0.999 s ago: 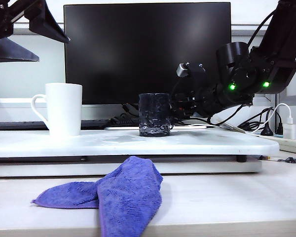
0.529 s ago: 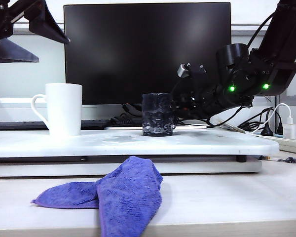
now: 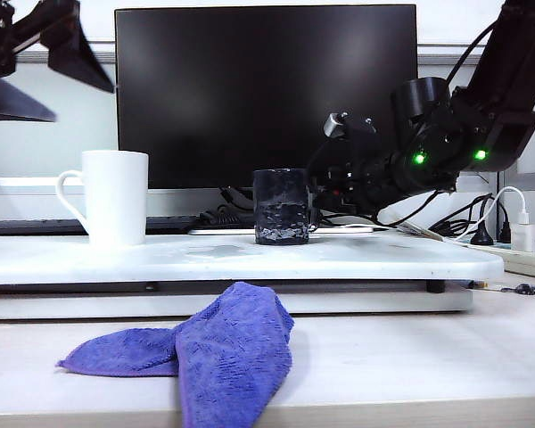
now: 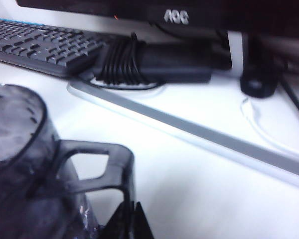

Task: Carefully pick up the black cup and pour some water from the black cup into the white cup.

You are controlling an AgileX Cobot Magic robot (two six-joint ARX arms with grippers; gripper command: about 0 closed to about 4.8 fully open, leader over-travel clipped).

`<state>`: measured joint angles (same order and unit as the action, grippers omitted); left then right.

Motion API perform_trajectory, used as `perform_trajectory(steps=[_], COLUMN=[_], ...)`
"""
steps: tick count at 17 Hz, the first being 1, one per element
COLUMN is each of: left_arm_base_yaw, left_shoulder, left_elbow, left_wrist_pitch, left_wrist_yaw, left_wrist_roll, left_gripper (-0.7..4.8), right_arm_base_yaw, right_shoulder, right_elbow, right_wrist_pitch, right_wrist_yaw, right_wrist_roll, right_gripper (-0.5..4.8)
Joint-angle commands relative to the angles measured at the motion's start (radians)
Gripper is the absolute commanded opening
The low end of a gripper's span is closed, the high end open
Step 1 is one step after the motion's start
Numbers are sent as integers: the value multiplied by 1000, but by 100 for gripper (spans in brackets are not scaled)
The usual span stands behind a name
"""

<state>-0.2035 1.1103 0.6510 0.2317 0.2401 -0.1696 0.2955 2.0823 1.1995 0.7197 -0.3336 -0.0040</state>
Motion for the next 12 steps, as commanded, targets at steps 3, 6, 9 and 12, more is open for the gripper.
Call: perform_trajectory(steps=[3, 6, 9, 12], left_arm_base_yaw=[0, -1, 0, 1], left_shoulder=[-3, -8, -36, -102], left_elbow=[4, 4, 5, 9], left_wrist_pitch=[19, 32, 64, 71], left_wrist_yaw=[-19, -17, -20, -64], left_wrist_roll=[88, 87, 91, 157], left_gripper=[479, 479, 479, 479], right_arm_base_yaw=[5, 23, 70, 162], right_shoulder=[-164, -302, -342, -322], right_elbow=[3, 6, 97, 257], right_wrist_pitch=[10, -45, -227, -360], right_wrist_yaw=[-27, -20, 26, 159], right_wrist_roll=[64, 85, 84, 81], right_gripper=[-5, -6, -6, -6])
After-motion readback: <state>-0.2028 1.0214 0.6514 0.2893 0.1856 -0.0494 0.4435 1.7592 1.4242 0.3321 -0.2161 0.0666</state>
